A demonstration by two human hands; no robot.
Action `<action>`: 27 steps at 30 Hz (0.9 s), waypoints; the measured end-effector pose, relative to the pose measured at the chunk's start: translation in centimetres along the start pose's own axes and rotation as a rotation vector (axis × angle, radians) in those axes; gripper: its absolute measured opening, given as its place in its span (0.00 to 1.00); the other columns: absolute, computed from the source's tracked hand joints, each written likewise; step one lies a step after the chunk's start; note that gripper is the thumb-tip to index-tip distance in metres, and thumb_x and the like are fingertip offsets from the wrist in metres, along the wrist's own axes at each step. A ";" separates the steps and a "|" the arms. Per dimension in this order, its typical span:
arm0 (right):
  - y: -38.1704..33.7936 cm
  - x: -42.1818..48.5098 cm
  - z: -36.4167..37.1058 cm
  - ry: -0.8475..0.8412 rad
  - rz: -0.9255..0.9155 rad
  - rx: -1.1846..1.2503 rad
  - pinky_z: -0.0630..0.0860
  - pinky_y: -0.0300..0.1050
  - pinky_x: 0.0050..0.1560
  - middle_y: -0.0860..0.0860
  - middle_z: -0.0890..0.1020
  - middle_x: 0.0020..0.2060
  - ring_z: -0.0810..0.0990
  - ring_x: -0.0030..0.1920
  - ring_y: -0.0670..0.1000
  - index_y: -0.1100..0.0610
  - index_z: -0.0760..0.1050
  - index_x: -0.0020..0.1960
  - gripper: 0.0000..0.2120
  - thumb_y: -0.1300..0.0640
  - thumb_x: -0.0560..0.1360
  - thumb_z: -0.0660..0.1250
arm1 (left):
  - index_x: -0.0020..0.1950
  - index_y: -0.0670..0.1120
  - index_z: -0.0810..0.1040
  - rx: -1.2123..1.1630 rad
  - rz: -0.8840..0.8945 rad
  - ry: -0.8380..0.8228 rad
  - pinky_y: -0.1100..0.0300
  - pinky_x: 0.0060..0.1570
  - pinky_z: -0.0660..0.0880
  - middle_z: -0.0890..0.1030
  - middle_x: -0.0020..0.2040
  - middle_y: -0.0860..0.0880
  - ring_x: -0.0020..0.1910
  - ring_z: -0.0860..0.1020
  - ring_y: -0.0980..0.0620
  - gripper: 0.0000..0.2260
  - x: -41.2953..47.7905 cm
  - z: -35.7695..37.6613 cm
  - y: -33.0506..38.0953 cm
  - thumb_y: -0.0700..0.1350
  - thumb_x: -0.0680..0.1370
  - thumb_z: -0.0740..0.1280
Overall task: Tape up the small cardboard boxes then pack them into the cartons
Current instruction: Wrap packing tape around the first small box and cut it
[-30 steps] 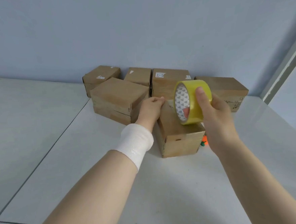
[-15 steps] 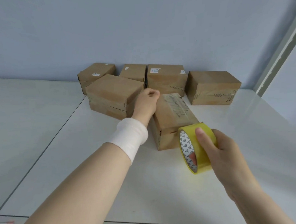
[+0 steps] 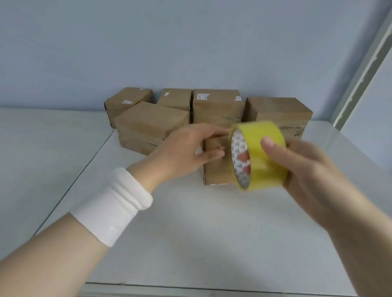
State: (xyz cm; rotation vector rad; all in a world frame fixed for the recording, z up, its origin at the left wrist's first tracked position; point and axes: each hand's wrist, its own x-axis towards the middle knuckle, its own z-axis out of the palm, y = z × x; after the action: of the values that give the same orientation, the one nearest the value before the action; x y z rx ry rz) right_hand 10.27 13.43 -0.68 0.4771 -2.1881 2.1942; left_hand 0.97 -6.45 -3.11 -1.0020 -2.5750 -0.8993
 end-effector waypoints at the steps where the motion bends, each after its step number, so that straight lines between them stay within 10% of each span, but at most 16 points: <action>1: -1.0 0.8 -0.2 -0.023 -0.039 0.002 0.79 0.47 0.45 0.55 0.85 0.46 0.83 0.46 0.54 0.58 0.81 0.49 0.16 0.46 0.71 0.69 | 0.65 0.57 0.72 -0.014 -0.043 -0.001 0.64 0.54 0.71 0.77 0.55 0.63 0.56 0.75 0.58 0.17 0.5 -0.8 0.2 0.53 0.76 0.65; 4: -2.7 3.8 -0.2 0.048 -0.100 -0.008 0.80 0.48 0.47 0.53 0.85 0.44 0.84 0.46 0.53 0.58 0.82 0.45 0.10 0.53 0.74 0.66 | 0.66 0.55 0.71 0.075 -0.117 0.047 0.59 0.48 0.72 0.79 0.57 0.55 0.48 0.75 0.58 0.17 2.2 -2.0 0.6 0.54 0.78 0.62; 9: -2.7 8.1 0.8 0.231 -0.139 -0.110 0.81 0.45 0.41 0.50 0.85 0.33 0.84 0.37 0.49 0.60 0.78 0.44 0.14 0.50 0.79 0.61 | 0.74 0.51 0.61 0.096 -0.093 0.022 0.55 0.71 0.58 0.61 0.74 0.50 0.73 0.58 0.51 0.34 2.4 -0.9 0.0 0.60 0.71 0.66; 14: -0.9 10.6 1.2 0.321 -0.094 -0.122 0.77 0.56 0.55 0.57 0.84 0.39 0.83 0.44 0.57 0.62 0.76 0.50 0.21 0.43 0.77 0.60 | 0.76 0.50 0.56 0.156 -0.148 0.024 0.58 0.67 0.57 0.58 0.74 0.53 0.71 0.59 0.50 0.43 3.2 0.5 -1.4 0.64 0.67 0.69; 27: -0.7 7.0 1.8 0.418 -0.229 -0.252 0.69 0.28 0.29 0.39 0.79 0.25 0.76 0.28 0.36 0.53 0.73 0.38 0.12 0.50 0.78 0.63 | 0.77 0.48 0.54 0.121 -0.285 -0.128 0.50 0.71 0.57 0.58 0.74 0.50 0.73 0.56 0.47 0.44 5.5 0.0 -2.3 0.64 0.68 0.68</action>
State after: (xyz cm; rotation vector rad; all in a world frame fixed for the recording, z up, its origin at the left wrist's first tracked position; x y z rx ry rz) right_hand 4.16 10.19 1.45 0.2206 -2.0253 1.6882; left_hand -4.62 -4.82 -1.89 -0.6920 -2.8926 -0.7519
